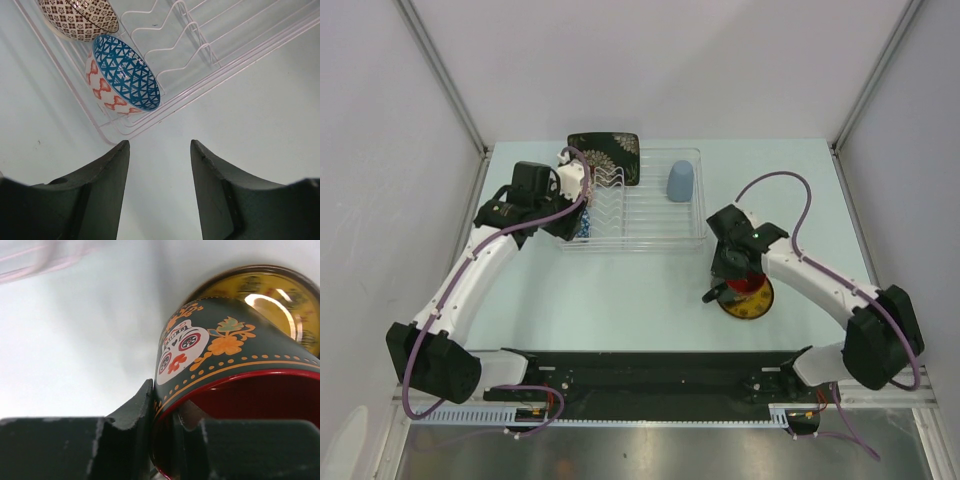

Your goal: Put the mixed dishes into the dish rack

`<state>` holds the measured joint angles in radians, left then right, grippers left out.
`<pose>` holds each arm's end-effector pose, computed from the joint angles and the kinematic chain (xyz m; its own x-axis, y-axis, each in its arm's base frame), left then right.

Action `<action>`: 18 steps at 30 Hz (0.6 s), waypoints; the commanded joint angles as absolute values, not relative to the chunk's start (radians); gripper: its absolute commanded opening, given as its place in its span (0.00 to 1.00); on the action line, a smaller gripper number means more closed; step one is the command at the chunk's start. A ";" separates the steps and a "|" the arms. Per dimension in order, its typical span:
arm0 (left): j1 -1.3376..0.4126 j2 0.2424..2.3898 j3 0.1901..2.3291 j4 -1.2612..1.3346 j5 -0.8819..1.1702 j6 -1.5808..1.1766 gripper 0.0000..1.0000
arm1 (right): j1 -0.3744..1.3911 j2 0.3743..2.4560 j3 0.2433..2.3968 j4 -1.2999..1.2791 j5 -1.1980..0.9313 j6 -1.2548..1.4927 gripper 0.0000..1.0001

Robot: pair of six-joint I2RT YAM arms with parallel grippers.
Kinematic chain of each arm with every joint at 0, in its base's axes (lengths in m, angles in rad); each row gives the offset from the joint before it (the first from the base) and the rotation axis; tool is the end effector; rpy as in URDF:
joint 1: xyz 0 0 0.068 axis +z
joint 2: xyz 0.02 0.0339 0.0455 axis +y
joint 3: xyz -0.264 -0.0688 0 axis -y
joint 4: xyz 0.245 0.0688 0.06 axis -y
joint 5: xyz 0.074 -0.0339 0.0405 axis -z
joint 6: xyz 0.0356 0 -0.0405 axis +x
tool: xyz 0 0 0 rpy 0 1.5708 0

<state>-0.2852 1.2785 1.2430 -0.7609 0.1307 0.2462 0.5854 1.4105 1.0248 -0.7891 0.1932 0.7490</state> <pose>0.2552 -0.0797 0.3394 -0.5760 0.4207 -0.7009 0.5225 0.8488 0.0801 0.2284 0.1432 0.2370 -0.8904 0.2115 -0.4031 0.1717 0.9761 0.1329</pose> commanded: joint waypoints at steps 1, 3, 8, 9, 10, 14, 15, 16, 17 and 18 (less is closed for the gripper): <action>-0.284 1.250 1.252 -0.732 0.127 0.256 0.57 | 0.650 1.229 1.075 -0.707 0.213 0.730 0.00; -0.282 1.252 1.258 -0.732 0.129 0.253 0.57 | 0.669 1.184 1.089 -0.678 0.225 0.688 0.00; -0.284 1.269 1.351 -0.768 0.155 0.210 0.57 | 0.802 0.979 1.072 -0.366 0.268 0.520 0.00; -0.284 1.279 1.379 -0.787 0.190 0.198 0.57 | 0.820 0.956 1.054 -0.288 0.265 0.479 0.00; -0.284 1.287 1.409 -0.805 0.208 0.164 0.57 | 0.848 0.915 1.014 -0.203 0.258 0.403 0.00; -0.282 1.341 1.616 -0.923 0.377 0.080 0.57 | 0.850 0.899 0.870 0.382 0.157 0.281 0.00; -0.282 1.363 1.652 -0.939 0.461 0.062 0.57 | 0.842 0.920 0.858 0.465 0.150 0.281 0.00; -0.282 1.382 1.684 -0.952 0.506 0.025 0.58 | 0.825 0.946 0.851 0.620 0.080 0.303 0.00; -0.282 1.396 1.753 -0.983 0.555 0.011 0.59 | 0.780 1.013 0.848 0.697 0.039 0.336 0.00; -0.282 1.435 1.788 -1.000 0.619 0.006 0.59 | 0.761 1.047 0.850 0.778 0.011 0.365 0.00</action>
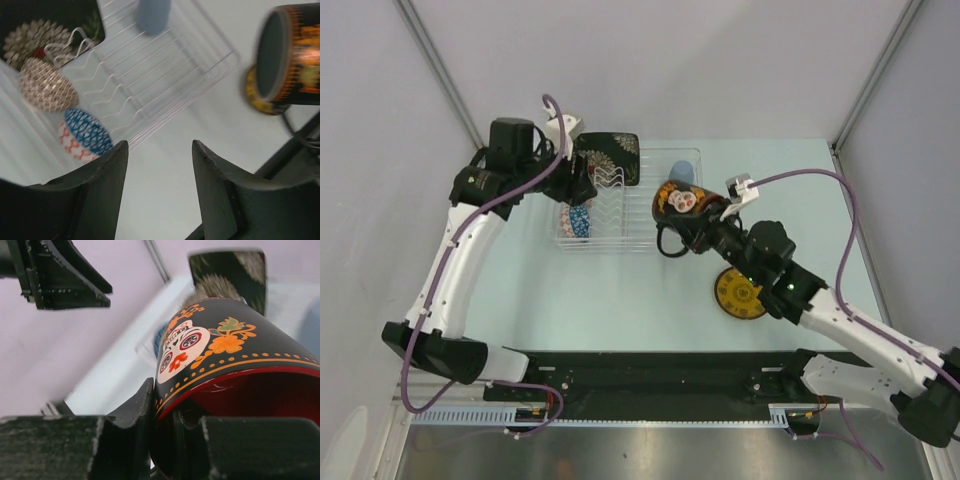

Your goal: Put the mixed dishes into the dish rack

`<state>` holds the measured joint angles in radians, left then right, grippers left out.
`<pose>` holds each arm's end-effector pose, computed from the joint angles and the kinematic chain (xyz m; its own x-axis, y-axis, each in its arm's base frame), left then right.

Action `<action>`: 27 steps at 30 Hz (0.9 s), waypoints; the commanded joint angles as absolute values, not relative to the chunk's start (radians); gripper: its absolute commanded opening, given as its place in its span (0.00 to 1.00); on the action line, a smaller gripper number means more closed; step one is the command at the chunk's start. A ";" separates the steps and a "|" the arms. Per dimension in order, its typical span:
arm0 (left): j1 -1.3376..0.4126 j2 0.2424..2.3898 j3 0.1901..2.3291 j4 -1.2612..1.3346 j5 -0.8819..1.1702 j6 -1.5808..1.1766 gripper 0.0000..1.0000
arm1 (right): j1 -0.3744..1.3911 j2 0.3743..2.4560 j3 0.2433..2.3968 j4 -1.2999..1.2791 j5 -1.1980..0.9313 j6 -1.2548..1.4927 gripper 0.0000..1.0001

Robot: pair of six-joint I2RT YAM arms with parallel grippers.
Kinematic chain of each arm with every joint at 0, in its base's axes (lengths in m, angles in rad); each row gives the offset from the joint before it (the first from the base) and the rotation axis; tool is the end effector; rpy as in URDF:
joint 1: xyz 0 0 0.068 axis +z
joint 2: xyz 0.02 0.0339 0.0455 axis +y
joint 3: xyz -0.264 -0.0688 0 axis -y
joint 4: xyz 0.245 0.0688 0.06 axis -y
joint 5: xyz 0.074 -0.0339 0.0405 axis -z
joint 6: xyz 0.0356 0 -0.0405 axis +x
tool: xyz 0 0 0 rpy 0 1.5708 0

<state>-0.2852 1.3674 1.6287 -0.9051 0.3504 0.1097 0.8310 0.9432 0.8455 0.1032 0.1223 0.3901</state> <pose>0.2593 -0.0888 0.4288 -0.5148 0.2581 -0.8176 0.5876 0.8006 -0.1172 0.1542 0.1625 0.3636 -0.2441 0.2925 -0.9246 -0.6034 0.7006 0.3809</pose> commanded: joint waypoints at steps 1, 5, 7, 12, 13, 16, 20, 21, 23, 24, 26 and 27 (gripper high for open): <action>-0.282 1.453 1.824 -1.017 0.723 -0.030 0.60 | 0.747 1.080 0.850 0.945 -0.073 0.388 0.00; -0.282 1.506 1.921 -1.065 0.917 -0.043 0.61 | 0.700 1.228 0.853 1.273 -0.095 0.506 0.00; -0.282 1.491 1.882 -1.043 0.939 -0.029 0.63 | 0.663 1.293 0.873 1.389 -0.103 0.572 0.00; -0.282 1.460 1.720 -0.982 1.011 -0.034 0.67 | 0.638 1.356 0.900 1.480 -0.094 0.652 0.00; -0.282 1.456 1.694 -0.968 1.017 -0.037 0.67 | 0.638 1.364 0.908 1.494 -0.092 0.666 0.00; -0.282 1.440 1.646 -0.902 1.037 -0.074 0.70 | 0.640 1.384 0.919 1.505 -0.094 0.702 0.00; -0.282 1.427 1.585 -0.773 1.046 -0.159 0.74 | 0.652 1.410 0.927 1.522 -0.083 0.729 0.00; -0.284 1.427 1.574 -0.744 1.051 -0.207 0.75 | 0.655 1.416 0.930 1.525 -0.080 0.735 0.00; -0.287 1.427 1.537 -0.640 1.057 -0.264 0.76 | 0.661 1.425 0.940 1.531 -0.083 0.741 0.00; -0.290 1.427 1.526 -0.605 1.054 -0.323 0.77 | 0.663 1.427 0.940 1.531 -0.083 0.742 0.00; -0.305 1.430 1.502 -0.505 1.046 -0.385 0.78 | 0.669 1.437 0.948 1.532 -0.083 0.747 0.00; -0.310 1.434 1.496 -0.476 1.045 -0.444 0.79 | 0.670 1.439 0.948 1.537 -0.083 0.750 0.00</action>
